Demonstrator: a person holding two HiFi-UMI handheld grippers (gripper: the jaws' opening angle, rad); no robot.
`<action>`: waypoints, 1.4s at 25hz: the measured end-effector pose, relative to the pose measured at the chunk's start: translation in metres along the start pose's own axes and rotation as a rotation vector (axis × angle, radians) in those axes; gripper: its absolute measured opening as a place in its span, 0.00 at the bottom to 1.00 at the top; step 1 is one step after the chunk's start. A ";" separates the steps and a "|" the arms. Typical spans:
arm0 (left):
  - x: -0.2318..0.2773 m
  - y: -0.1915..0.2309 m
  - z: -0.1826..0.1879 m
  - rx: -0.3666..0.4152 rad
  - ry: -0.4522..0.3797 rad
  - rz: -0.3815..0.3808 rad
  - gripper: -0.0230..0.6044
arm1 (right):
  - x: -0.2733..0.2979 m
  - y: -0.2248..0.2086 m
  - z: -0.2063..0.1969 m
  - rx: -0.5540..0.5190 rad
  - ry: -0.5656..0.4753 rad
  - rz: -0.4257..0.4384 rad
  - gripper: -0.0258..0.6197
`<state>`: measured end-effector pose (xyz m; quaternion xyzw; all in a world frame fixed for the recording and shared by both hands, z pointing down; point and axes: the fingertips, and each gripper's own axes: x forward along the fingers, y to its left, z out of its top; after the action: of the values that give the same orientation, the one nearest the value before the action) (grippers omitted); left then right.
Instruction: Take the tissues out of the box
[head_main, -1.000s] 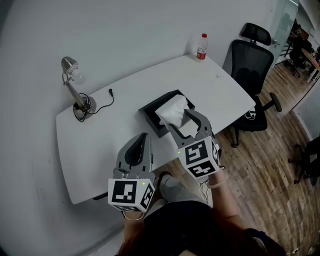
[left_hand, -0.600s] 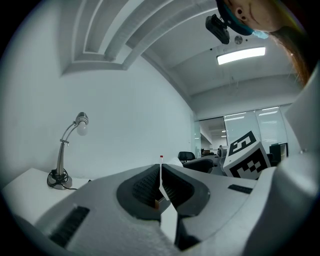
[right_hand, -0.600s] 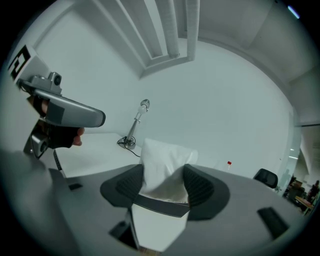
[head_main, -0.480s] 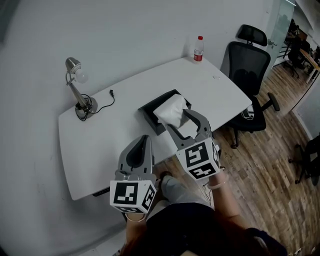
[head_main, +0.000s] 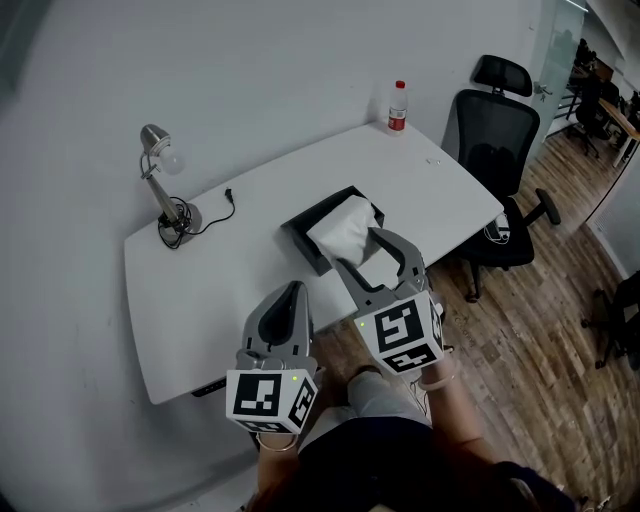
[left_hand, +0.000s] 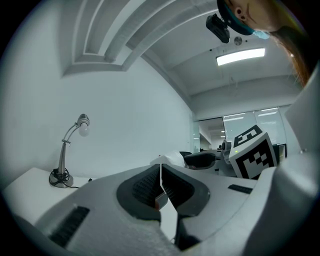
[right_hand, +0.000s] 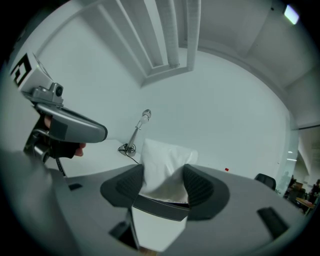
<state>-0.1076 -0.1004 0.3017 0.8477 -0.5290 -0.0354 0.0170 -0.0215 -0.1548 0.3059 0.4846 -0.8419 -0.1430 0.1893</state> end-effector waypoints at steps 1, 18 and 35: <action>0.000 -0.001 0.001 0.002 -0.002 -0.001 0.08 | -0.002 0.000 0.001 -0.001 -0.003 -0.002 0.45; 0.003 -0.024 0.008 -0.007 -0.018 0.001 0.08 | -0.031 -0.013 0.002 -0.011 -0.048 -0.011 0.45; -0.019 -0.072 0.015 0.043 0.000 0.078 0.08 | -0.083 -0.020 0.005 0.020 -0.136 0.055 0.45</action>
<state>-0.0521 -0.0515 0.2828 0.8267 -0.5621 -0.0235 0.0002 0.0296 -0.0925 0.2781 0.4524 -0.8671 -0.1622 0.1306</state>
